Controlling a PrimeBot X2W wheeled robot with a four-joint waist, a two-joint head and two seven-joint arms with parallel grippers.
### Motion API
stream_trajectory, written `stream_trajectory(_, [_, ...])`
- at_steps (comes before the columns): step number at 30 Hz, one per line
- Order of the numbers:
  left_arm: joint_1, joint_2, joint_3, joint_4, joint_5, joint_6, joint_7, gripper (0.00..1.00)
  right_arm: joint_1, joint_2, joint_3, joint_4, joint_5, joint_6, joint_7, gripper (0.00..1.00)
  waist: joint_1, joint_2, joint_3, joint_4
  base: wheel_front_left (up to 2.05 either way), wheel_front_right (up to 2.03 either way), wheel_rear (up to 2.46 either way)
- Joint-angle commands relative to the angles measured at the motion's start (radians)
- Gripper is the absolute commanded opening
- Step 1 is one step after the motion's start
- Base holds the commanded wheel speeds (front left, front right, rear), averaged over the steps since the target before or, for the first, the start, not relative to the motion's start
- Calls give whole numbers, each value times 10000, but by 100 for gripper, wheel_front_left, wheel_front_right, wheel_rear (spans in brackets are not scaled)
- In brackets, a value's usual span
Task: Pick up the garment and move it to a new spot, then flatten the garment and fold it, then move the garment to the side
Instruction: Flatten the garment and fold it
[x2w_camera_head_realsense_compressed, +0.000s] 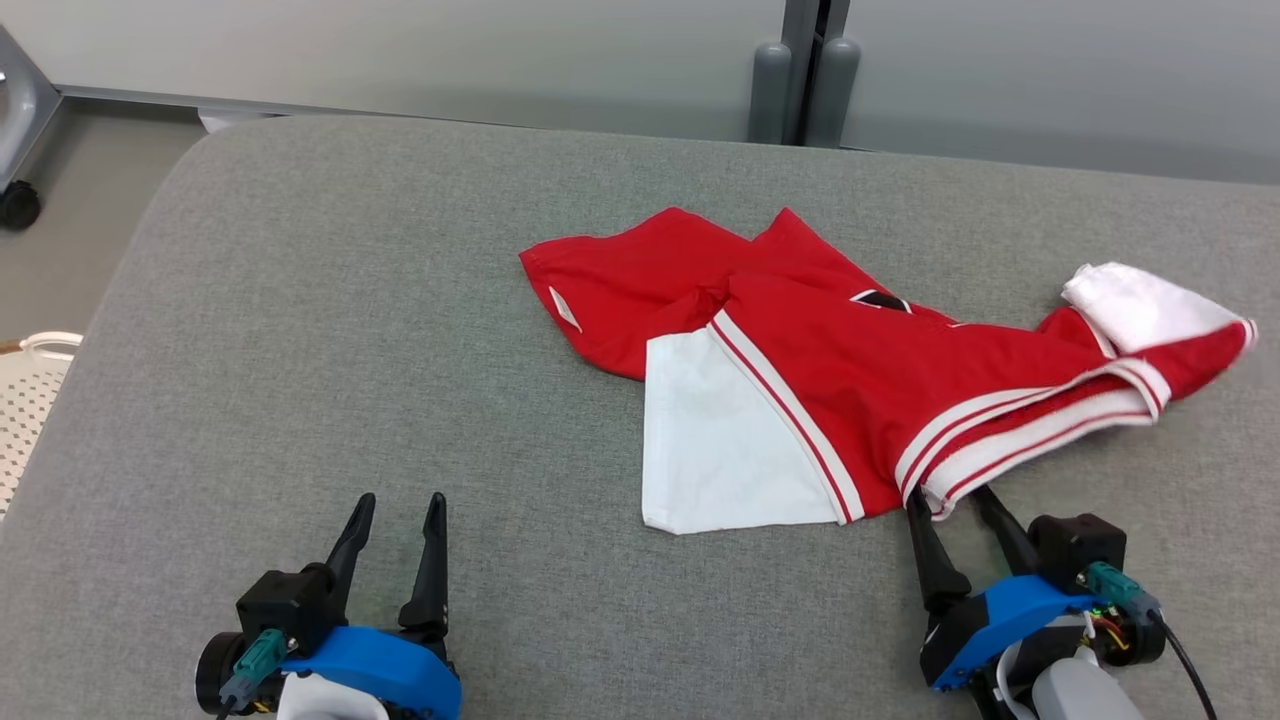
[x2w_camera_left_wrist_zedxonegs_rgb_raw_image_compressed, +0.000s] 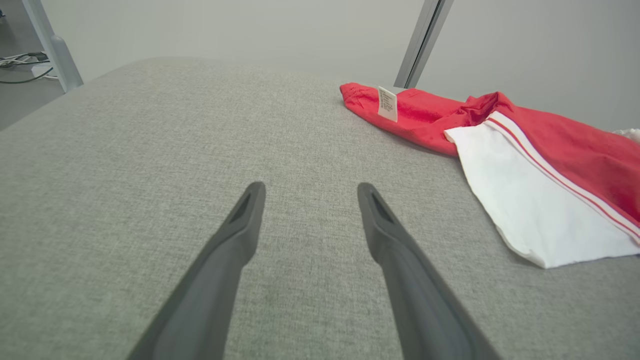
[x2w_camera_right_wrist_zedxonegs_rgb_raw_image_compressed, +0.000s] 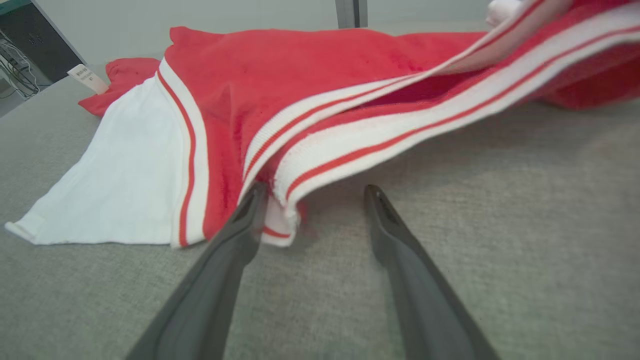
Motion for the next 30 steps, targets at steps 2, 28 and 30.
stream_trajectory(2, [-26,-22,-23,-29,68,-18,-28,100,163,-42,216,103,225,-2,-49,100,1,1,-19,57,0,0,0])
stream_trajectory(28, [551,-101,-4,-162,267,-18,-28,100,827,-42,-3537,-41,-1054,-3,-30,0,1,1,-665,-840,0,0,0])
stream_trajectory(30, [563,-116,-9,-172,271,-18,-28,100,681,-40,-3861,44,-1236,-3,-30,0,1,1,-698,-961,0,0,0])
